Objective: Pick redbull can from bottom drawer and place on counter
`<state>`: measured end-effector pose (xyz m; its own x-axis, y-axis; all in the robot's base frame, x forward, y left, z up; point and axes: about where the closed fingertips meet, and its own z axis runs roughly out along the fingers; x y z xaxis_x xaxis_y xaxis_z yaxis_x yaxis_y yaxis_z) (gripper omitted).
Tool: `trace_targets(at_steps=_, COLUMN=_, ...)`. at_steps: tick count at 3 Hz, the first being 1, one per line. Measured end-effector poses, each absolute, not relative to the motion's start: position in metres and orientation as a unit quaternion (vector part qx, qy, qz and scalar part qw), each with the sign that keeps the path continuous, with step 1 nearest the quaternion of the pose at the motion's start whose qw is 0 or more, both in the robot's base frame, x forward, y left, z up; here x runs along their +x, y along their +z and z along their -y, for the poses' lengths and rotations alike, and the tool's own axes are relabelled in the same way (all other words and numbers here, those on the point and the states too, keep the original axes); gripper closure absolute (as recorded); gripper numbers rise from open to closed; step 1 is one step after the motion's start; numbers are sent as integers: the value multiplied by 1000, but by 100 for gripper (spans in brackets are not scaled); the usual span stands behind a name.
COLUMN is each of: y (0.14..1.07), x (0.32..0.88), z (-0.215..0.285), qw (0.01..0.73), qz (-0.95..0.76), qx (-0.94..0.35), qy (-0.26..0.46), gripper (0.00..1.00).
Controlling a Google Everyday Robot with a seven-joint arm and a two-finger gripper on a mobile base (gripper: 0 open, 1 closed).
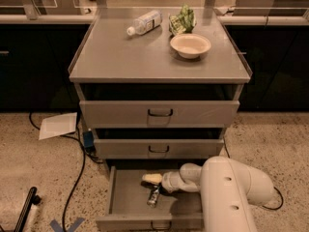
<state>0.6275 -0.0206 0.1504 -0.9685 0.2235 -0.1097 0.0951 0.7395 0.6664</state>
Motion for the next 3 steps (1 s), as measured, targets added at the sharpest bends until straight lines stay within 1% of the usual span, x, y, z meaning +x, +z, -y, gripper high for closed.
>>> trace_targets(at_steps=3, y=135, x=630, z=17, qw=74, qz=-933, qx=90, qy=340, gripper=0)
